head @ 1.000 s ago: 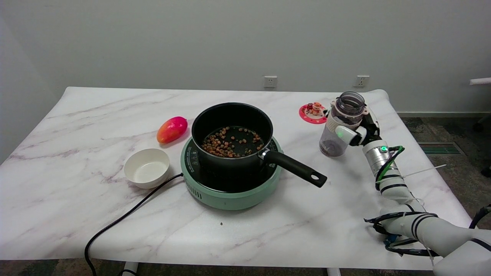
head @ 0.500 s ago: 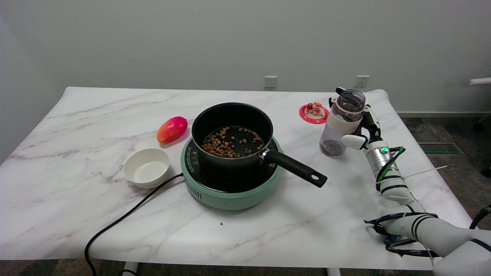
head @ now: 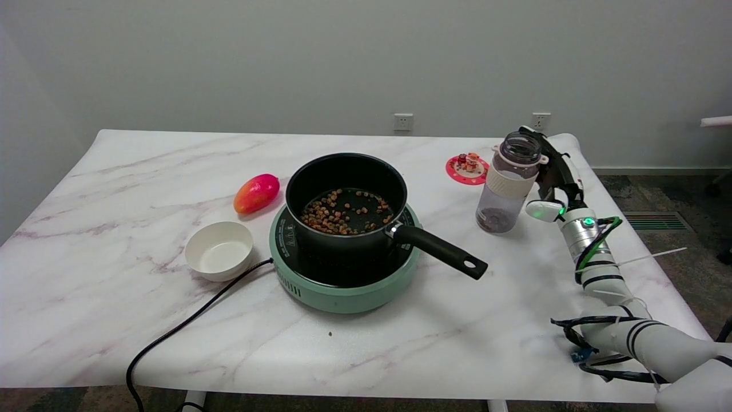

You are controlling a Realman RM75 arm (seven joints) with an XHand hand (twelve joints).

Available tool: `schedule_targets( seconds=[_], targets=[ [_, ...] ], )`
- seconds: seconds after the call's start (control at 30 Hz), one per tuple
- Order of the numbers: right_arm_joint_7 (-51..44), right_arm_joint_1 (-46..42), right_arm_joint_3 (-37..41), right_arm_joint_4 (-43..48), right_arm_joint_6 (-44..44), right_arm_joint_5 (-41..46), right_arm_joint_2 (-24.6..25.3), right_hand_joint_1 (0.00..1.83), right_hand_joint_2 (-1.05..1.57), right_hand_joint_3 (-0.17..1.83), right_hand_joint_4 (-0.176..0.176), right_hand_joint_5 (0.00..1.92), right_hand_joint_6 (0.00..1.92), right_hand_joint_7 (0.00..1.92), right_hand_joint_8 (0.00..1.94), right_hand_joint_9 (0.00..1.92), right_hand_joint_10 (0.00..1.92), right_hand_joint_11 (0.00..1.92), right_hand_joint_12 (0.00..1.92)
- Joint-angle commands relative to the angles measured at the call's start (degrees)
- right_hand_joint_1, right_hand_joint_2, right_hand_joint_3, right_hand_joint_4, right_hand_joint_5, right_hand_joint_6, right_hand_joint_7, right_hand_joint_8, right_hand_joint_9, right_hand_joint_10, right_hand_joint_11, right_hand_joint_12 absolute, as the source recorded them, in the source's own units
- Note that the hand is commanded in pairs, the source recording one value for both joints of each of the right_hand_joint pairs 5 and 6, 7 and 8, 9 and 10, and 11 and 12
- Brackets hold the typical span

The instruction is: Place the bottle onto the table.

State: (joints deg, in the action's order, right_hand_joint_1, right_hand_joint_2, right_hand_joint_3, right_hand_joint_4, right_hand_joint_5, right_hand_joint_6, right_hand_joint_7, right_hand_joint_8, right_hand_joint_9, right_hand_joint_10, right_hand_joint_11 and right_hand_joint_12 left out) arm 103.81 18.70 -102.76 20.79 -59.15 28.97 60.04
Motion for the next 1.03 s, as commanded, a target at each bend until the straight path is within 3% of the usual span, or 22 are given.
schedule_targets(
  seconds=[0.03, 0.23, 0.47, 0.83, 1.03],
  targets=[
    [-10.39, -4.11, 7.45, -2.53, 3.77, -0.25, -9.26, 1.29, -1.05, 1.12, 0.000, 0.36, 0.36, 0.51, 0.51, 0.51, 0.51, 0.49, 0.49],
    [-16.12, -9.72, 11.10, -0.77, 3.97, 0.15, -15.58, 1.37, -0.76, 0.92, 0.000, 0.33, 0.33, 0.60, 0.60, 0.56, 0.56, 0.56, 0.56],
    [-25.49, -15.52, 24.81, 2.28, 3.95, -0.25, -15.73, 1.37, -0.58, 0.95, 0.000, 0.28, 0.28, 0.69, 0.69, 0.61, 0.61, 0.64, 0.64],
    [-38.20, -17.98, 28.96, 4.89, 1.63, 0.17, -15.57, 1.38, -0.53, 0.98, 0.000, 0.18, 0.18, 0.68, 0.68, 0.61, 0.61, 0.63, 0.63],
    [-38.92, -18.49, 27.75, 6.65, 2.27, 1.74, -14.87, 1.37, -0.49, 1.02, 0.000, 0.17, 0.17, 0.72, 0.72, 0.62, 0.62, 0.61, 0.61]
  ],
)
